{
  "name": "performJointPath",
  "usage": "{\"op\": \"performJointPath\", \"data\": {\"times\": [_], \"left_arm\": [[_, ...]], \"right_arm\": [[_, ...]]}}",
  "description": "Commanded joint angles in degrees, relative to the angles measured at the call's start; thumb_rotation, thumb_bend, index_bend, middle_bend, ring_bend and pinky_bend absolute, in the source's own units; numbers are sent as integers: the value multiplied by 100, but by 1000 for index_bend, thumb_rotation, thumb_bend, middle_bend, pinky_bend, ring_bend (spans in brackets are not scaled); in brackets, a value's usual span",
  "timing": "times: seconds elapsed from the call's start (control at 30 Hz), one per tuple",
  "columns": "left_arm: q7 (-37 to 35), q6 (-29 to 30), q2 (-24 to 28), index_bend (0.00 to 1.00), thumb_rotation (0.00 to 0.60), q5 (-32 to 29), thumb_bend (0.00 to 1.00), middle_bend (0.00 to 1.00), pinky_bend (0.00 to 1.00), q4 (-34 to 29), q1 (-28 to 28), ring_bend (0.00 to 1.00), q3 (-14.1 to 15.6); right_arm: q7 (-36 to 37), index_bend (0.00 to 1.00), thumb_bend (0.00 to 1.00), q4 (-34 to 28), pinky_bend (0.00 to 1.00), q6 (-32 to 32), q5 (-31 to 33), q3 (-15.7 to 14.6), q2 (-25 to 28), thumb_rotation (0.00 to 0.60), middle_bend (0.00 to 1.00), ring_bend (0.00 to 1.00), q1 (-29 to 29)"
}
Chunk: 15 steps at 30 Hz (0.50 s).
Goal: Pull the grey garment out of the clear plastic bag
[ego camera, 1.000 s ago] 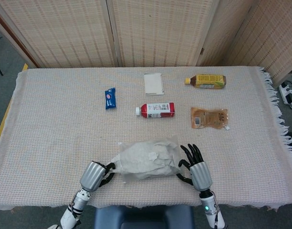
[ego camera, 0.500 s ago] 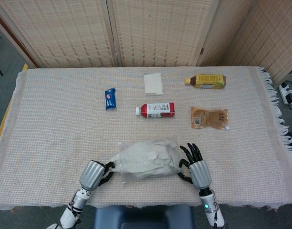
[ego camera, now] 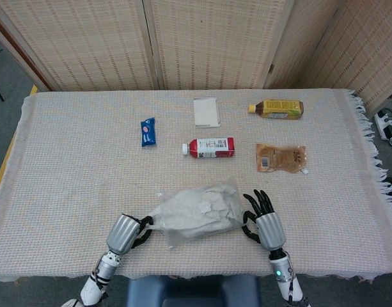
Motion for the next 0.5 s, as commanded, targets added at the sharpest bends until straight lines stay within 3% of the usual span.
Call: {"op": "performJointPath", "data": {"times": [0.03, 0.27, 0.5], "left_arm": [[-15, 5, 8, 717, 600, -1, 684, 1000, 1000, -6, -1, 1000, 3], [-42, 52, 68, 717, 600, -24, 685, 1000, 1000, 11, -6, 1000, -36], [-181, 105, 243, 718, 600, -166, 685, 1000, 1000, 188, -13, 1000, -194]], "right_arm": [[5, 626, 384, -35, 0, -50, 30, 6, 32, 600, 161, 0, 11], [-17, 644, 464, -182, 0, -47, 53, -7, 132, 600, 161, 0, 20], [-172, 663, 481, -419, 0, 174, 68, 56, 490, 600, 169, 0, 28]]}}
